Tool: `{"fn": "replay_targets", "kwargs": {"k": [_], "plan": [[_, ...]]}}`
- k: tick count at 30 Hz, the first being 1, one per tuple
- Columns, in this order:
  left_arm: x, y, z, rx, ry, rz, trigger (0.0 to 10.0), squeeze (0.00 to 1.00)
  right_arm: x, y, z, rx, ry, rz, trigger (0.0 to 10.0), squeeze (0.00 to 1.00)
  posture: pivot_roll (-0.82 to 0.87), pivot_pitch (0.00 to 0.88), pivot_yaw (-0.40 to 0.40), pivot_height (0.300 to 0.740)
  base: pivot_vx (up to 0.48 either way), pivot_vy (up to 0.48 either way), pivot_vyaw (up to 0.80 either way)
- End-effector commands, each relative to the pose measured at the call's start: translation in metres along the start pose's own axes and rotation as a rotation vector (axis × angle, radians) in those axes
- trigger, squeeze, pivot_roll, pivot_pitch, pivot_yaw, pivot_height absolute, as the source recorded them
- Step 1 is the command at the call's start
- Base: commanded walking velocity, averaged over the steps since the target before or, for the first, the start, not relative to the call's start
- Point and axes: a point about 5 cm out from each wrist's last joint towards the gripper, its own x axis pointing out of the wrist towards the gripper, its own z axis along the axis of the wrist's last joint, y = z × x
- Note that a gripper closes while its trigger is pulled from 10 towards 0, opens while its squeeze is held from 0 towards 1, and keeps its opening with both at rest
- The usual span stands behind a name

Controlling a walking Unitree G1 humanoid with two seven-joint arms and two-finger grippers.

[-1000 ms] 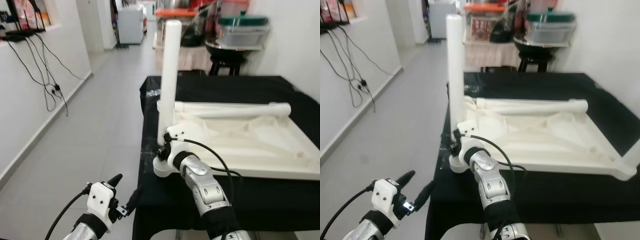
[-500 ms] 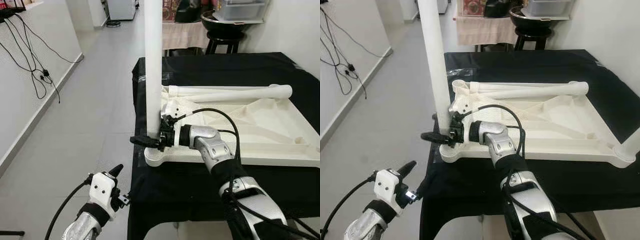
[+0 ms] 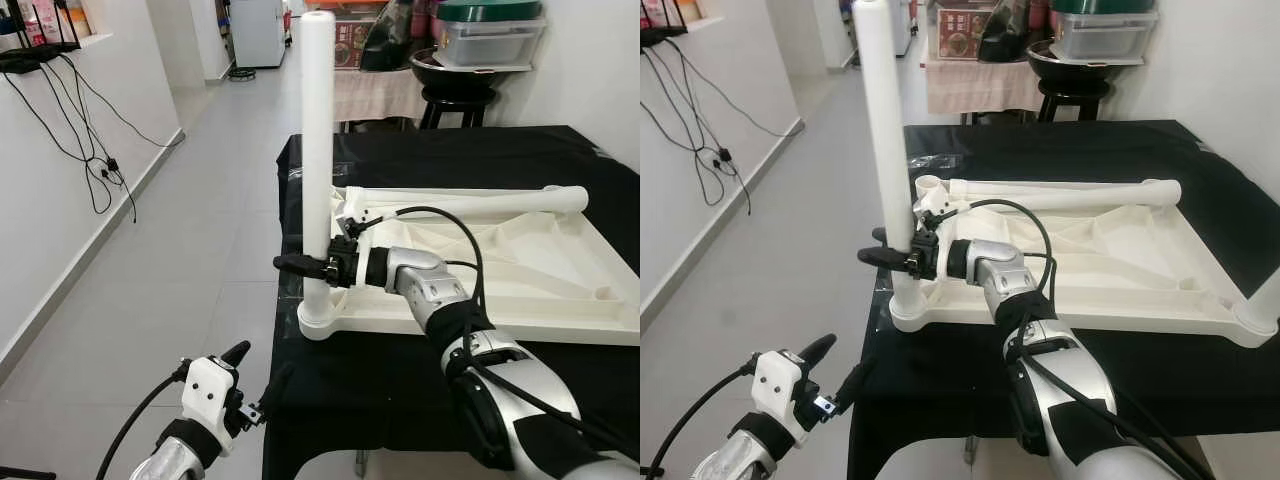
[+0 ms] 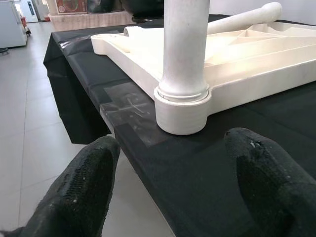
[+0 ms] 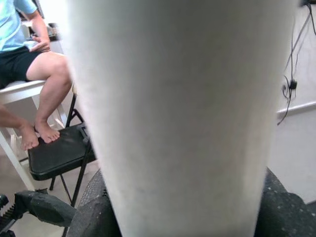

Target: Building children table

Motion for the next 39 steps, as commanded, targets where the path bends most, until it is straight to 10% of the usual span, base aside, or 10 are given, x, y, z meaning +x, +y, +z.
{"fn": "replay_targets", "kwargs": {"k": [1,11,20,21,23,25,29,30,33,39], "plan": [[-0.003,-0.001,-0.003,-0.009,0.021,0.005,10.0,0.00,-0.010,-0.001,-0.016,0.041,-0.004,-0.046,0.0,0.00,0.02,0.000,0.013,0.740,0.000,0.000,0.00],[-0.010,0.002,0.002,-0.004,0.017,0.011,10.0,0.00,-0.021,0.052,-0.077,0.047,0.105,-0.888,0.0,0.00,0.00,0.029,-0.001,0.740,0.000,0.000,0.00],[-0.009,0.003,0.006,0.000,0.019,0.003,10.0,0.00,-0.009,0.040,-0.063,-0.002,0.052,-0.816,0.0,0.00,0.01,0.056,0.017,0.740,0.000,0.000,0.00],[-0.008,0.003,0.006,0.002,0.017,0.004,10.0,0.00,-0.003,0.039,-0.058,-0.003,0.047,-0.793,10.0,0.00,0.00,0.057,0.018,0.740,0.000,0.000,0.00],[-0.007,0.003,0.007,0.004,0.015,0.005,10.0,0.00,0.001,0.040,-0.054,-0.007,0.047,-0.780,10.0,0.00,0.00,0.054,0.017,0.740,0.000,0.000,0.00],[-0.004,0.003,0.008,0.006,0.010,0.010,10.0,0.00,0.018,0.048,-0.039,0.019,0.002,-0.640,10.0,1.00,0.01,0.043,0.011,0.740,0.000,0.000,0.00],[0.000,0.004,0.009,0.005,0.005,0.014,10.0,0.00,0.037,0.059,-0.017,-0.012,-0.051,-0.368,10.0,1.00,0.02,0.031,0.002,0.740,0.000,0.000,0.00],[0.001,0.003,0.009,0.005,0.004,0.016,10.0,0.00,0.040,0.058,-0.011,-0.044,-0.067,-0.260,10.0,0.33,0.03,0.020,-0.006,0.740,0.000,0.000,0.00],[0.003,0.003,0.010,0.008,0.004,0.023,10.0,0.00,0.040,0.053,-0.002,-0.096,-0.069,-0.003,10.0,0.00,0.04,0.008,-0.017,0.740,0.000,0.000,0.00],[0.005,0.003,0.010,0.011,0.004,0.030,10.0,0.00,0.037,0.041,-0.001,-0.074,-0.010,0.146,10.0,0.00,0.04,0.000,-0.024,0.740,0.000,0.000,0.00]]}}
